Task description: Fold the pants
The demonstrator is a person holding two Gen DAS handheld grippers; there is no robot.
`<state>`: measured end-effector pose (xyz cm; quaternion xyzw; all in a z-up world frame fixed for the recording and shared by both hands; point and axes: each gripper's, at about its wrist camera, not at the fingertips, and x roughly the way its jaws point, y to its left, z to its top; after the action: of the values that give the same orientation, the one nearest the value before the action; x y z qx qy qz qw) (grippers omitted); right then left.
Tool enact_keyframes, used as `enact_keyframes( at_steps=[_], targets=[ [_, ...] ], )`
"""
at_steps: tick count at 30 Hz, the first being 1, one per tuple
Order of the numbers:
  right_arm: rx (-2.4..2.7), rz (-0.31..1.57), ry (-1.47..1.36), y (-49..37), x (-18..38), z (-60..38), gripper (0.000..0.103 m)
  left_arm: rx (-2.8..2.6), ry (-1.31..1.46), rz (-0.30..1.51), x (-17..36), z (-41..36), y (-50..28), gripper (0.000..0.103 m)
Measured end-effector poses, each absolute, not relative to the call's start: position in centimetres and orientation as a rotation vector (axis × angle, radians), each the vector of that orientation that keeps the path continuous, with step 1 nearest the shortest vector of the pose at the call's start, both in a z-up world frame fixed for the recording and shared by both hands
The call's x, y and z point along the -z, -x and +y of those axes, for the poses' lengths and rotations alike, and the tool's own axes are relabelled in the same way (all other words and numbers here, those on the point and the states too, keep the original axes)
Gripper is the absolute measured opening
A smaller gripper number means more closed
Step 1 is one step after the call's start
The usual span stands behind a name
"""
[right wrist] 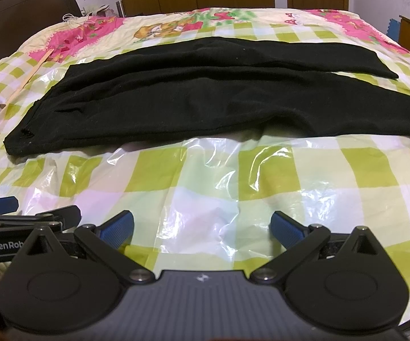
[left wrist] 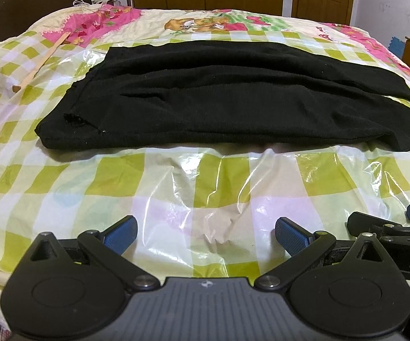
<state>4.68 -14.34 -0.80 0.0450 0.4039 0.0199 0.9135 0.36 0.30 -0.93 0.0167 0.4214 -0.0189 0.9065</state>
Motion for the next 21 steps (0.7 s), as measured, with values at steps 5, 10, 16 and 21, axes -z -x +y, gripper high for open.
enact_keyframes(
  at_steps=[5,10,16,21],
  targets=[
    [-0.041,0.833,-0.093,-4.7,0.83,-14.36,0.102,0.039,-0.035,0.871,0.97,0.31,-0.34,0.103],
    [-0.041,0.835,-0.093,-4.46,1.05,-14.15,0.102,0.039,-0.034,0.871,0.96,0.31,-0.36,0.103],
    [-0.043,0.843,-0.095,-4.61,1.22,-14.08,0.102,0.038,-0.029,0.876,1.3,0.37,-0.42,0.103],
    [-0.042,0.844,-0.096,-4.65,1.2,-14.13,0.102,0.038,-0.025,0.883,1.45,0.46,-0.55,0.103]
  ],
)
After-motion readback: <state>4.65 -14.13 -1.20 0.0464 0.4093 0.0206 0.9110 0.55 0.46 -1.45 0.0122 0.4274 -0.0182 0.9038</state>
